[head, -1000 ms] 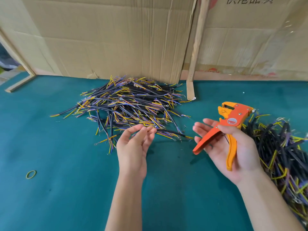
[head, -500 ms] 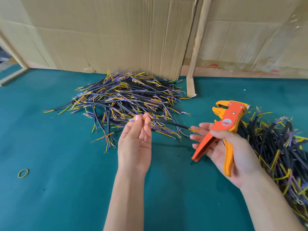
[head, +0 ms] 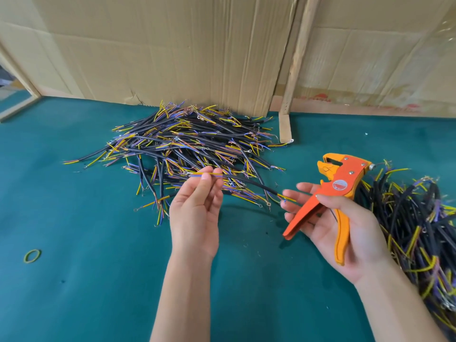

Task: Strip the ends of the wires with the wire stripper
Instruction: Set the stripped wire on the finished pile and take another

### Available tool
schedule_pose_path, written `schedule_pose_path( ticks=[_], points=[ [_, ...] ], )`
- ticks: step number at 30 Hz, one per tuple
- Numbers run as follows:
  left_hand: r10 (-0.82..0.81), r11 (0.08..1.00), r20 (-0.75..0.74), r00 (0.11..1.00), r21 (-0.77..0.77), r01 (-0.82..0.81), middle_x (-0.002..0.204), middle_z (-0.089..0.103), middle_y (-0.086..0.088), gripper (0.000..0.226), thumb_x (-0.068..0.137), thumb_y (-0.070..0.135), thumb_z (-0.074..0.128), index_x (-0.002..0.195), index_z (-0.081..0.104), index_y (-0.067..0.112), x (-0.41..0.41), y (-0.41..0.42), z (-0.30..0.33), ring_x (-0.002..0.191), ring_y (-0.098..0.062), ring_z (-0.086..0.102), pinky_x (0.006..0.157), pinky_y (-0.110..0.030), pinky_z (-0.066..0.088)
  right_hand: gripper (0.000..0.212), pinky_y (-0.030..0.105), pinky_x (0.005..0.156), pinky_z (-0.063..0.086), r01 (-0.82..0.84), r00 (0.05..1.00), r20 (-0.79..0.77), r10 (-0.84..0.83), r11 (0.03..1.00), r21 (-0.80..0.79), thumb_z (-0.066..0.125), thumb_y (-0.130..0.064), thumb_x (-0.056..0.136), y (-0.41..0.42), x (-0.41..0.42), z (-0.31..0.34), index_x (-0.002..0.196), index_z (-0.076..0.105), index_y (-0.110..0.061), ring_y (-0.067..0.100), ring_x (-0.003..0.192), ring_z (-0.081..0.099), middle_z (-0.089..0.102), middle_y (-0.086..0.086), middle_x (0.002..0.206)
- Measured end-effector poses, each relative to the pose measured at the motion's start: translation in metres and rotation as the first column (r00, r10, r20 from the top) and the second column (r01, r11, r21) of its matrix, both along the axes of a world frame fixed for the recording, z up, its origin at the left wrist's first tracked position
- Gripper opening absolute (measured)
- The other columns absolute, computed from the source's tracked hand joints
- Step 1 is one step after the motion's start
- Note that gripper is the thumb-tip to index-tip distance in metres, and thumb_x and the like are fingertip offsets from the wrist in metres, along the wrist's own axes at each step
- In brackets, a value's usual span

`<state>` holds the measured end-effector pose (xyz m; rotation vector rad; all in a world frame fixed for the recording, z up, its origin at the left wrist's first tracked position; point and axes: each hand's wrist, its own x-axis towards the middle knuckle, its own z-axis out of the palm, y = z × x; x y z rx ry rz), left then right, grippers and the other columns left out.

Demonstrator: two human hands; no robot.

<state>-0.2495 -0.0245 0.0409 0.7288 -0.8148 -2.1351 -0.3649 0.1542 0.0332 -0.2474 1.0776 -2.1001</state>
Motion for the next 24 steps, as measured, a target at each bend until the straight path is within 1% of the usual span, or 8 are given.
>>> schedule_pose_path(
  ticks=[2,5,9,13,19,24],
  points=[
    [0.046,0.997,0.044,0.998,-0.064,-0.044,0.101,0.074,-0.008,0.020,0.098,0.007,0.061,0.080,0.068,0.013,0.0000,0.0001,-0.0006,0.076,-0.010,0.068,0.063,-0.014,0.052,0.043,0.042,0.080,0.061,0.004,1.000,0.010,-0.004,1.000,-0.001,0.058,-0.015,0.083,-0.0005,0.0001,0.0002,0.122,0.060,0.004,0.042,0.102,0.071,0.067,0.034,0.121],
    [0.099,0.985,0.082,0.992,-0.153,-0.085,0.097,0.074,-0.007,0.028,0.097,0.007,0.063,0.072,0.071,0.015,-0.0010,0.0007,-0.0008,0.076,-0.012,0.065,0.062,-0.016,0.048,0.041,0.042,0.080,0.061,0.013,1.000,0.021,-0.013,1.000,0.000,0.055,-0.014,0.084,-0.0011,-0.0006,0.0005,0.121,0.060,0.003,0.042,0.103,0.071,0.067,0.034,0.120],
    [0.118,0.982,0.097,0.988,-0.162,-0.101,0.091,0.074,-0.005,0.021,0.096,0.010,0.065,0.077,0.074,0.016,-0.0008,0.0014,-0.0008,0.075,-0.012,0.065,0.061,-0.016,0.048,0.039,0.042,0.079,0.061,0.023,0.999,0.028,-0.023,1.000,-0.002,0.055,-0.013,0.083,-0.0024,-0.0010,0.0007,0.119,0.061,0.003,0.042,0.103,0.071,0.067,0.034,0.118],
    [0.131,0.982,0.117,0.984,-0.150,-0.113,0.080,0.073,0.000,0.019,0.092,0.012,0.070,0.075,0.077,0.018,-0.0014,0.0005,-0.0007,0.071,-0.010,0.064,0.059,-0.015,0.048,0.040,0.043,0.080,0.061,0.023,0.999,0.023,-0.024,1.000,0.011,0.056,-0.013,0.083,-0.0024,-0.0017,-0.0002,0.119,0.061,0.003,0.041,0.101,0.072,0.067,0.034,0.119],
    [0.129,0.982,0.111,0.985,-0.150,-0.111,0.079,0.071,-0.002,0.009,0.091,0.012,0.071,0.083,0.074,0.014,-0.0005,-0.0007,-0.0029,0.065,-0.008,0.061,0.057,-0.015,0.048,0.045,0.042,0.079,0.061,0.006,1.000,0.003,-0.006,1.000,0.011,0.060,-0.016,0.080,-0.0022,-0.0017,-0.0020,0.121,0.061,0.003,0.038,0.094,0.071,0.067,0.033,0.119],
    [0.133,0.984,0.122,0.984,-0.135,-0.117,0.079,0.072,-0.004,0.007,0.089,0.012,0.074,0.082,0.073,0.012,-0.0019,-0.0014,-0.0050,0.065,-0.009,0.065,0.056,-0.015,0.049,0.050,0.043,0.080,0.060,-0.005,1.000,-0.012,0.005,1.000,0.000,0.064,-0.016,0.077,-0.0023,-0.0025,-0.0028,0.124,0.060,0.003,0.039,0.094,0.070,0.068,0.030,0.116]
  ],
)
